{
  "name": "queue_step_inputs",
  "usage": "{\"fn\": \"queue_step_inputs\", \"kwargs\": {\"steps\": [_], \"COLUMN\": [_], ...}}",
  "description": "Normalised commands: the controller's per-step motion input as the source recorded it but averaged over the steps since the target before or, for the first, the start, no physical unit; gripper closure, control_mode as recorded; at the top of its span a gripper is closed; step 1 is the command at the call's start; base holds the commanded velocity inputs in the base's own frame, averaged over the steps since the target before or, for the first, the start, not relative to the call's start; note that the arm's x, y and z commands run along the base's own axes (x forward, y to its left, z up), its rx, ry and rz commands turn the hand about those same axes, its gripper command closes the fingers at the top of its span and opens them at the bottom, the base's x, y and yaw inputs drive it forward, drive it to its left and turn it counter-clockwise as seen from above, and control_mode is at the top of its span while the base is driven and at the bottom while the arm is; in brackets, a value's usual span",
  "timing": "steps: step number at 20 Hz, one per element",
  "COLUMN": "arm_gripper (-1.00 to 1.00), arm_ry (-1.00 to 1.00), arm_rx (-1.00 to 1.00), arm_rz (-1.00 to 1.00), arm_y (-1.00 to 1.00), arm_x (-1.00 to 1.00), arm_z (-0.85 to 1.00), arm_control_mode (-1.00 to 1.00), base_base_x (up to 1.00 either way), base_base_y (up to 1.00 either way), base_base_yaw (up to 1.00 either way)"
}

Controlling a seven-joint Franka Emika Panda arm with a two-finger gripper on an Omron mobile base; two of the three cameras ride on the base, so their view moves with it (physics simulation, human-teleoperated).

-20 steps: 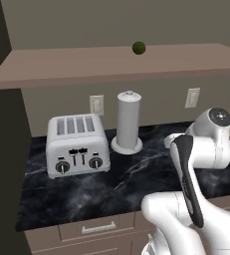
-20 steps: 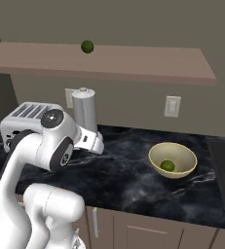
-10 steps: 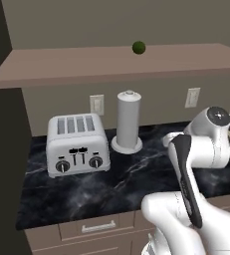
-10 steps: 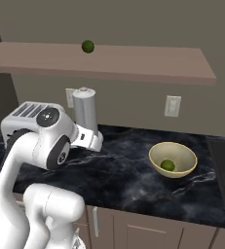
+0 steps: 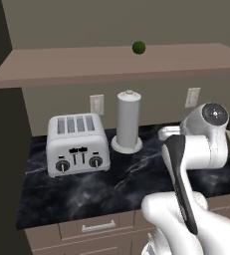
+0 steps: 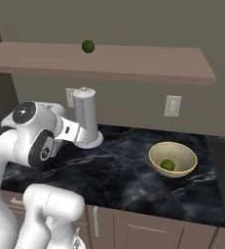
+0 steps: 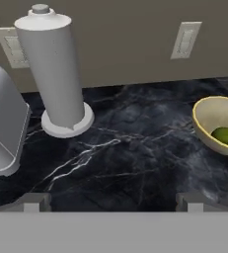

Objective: Pick the limes from the cabinet and place them in one bowl. Pick the mushroom from the sink and place it in the other bowl.

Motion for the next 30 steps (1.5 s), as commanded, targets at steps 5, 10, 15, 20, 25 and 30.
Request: {"fn": "queue_step_inputs", "kwargs": {"steps": [5, 10, 15, 20, 25, 30], "arm_gripper": [-1.0, -1.0, -1.0, -1.0, -1.0, -1.0], "arm_ry": [0.01, 0.04, -0.14, -0.37, -0.27, -0.05], "arm_rx": [0.11, 0.05, 0.02, -0.09, -0.08, -0.09], "arm_rz": [-0.01, 0.09, 0.03, 0.02, 0.05, 0.02], "arm_y": [0.2, 0.22, 0.02, 0.05, 0.11, 0.04], "arm_x": [-0.37, -0.28, -0.23, -0.04, 0.06, 0.33], "arm_z": [0.85, 0.83, 0.56, 0.38, 0.55, 0.6], "arm_control_mode": [-1.0, -1.0, -1.0, -1.0, -1.0, -1.0], "base_base_x": [0.0, 0.0, 0.0, 0.0, 0.0, 0.0], "base_base_y": [0.0, 0.0, 0.0, 0.0, 0.0, 0.0], "base_base_yaw": [0.0, 0.0, 0.0, 0.0, 0.0, 0.0]}}
